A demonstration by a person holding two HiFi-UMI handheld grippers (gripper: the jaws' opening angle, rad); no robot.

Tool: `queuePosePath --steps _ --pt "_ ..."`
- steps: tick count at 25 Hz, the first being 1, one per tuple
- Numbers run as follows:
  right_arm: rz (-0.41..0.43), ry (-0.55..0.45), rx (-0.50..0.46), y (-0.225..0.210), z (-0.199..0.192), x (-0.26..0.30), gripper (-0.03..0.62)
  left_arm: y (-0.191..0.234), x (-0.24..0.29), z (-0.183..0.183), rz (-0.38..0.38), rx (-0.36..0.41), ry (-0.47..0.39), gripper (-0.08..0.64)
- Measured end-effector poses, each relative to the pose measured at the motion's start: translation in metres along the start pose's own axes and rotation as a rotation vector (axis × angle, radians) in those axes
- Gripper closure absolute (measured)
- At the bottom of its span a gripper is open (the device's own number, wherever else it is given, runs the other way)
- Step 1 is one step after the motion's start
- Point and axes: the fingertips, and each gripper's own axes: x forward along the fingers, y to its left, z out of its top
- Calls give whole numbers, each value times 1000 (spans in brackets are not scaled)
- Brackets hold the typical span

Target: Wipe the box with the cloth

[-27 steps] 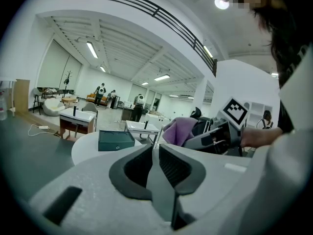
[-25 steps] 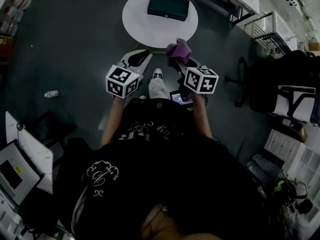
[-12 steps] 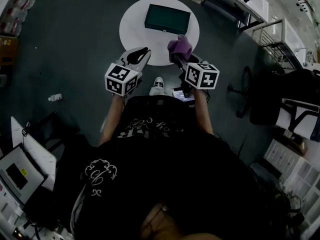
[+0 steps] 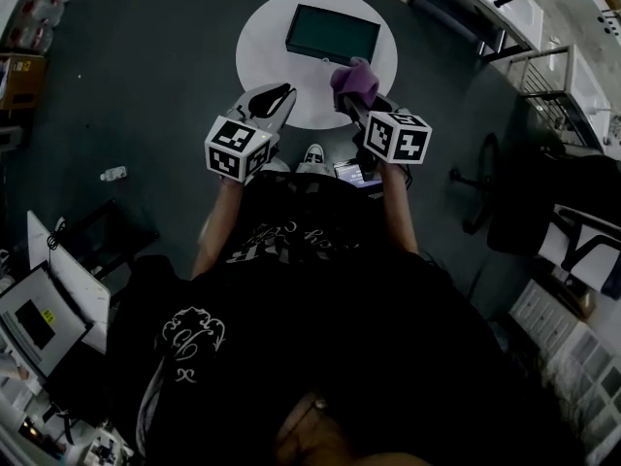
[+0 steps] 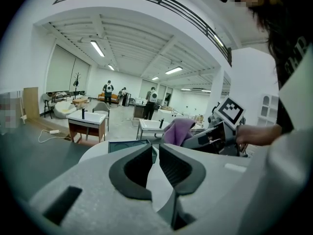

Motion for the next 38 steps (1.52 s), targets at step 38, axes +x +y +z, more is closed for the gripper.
queuePosePath --steps 38 --pt "-227 252 -75 -51 81 309 477 155 57 -7 -229 27 120 522"
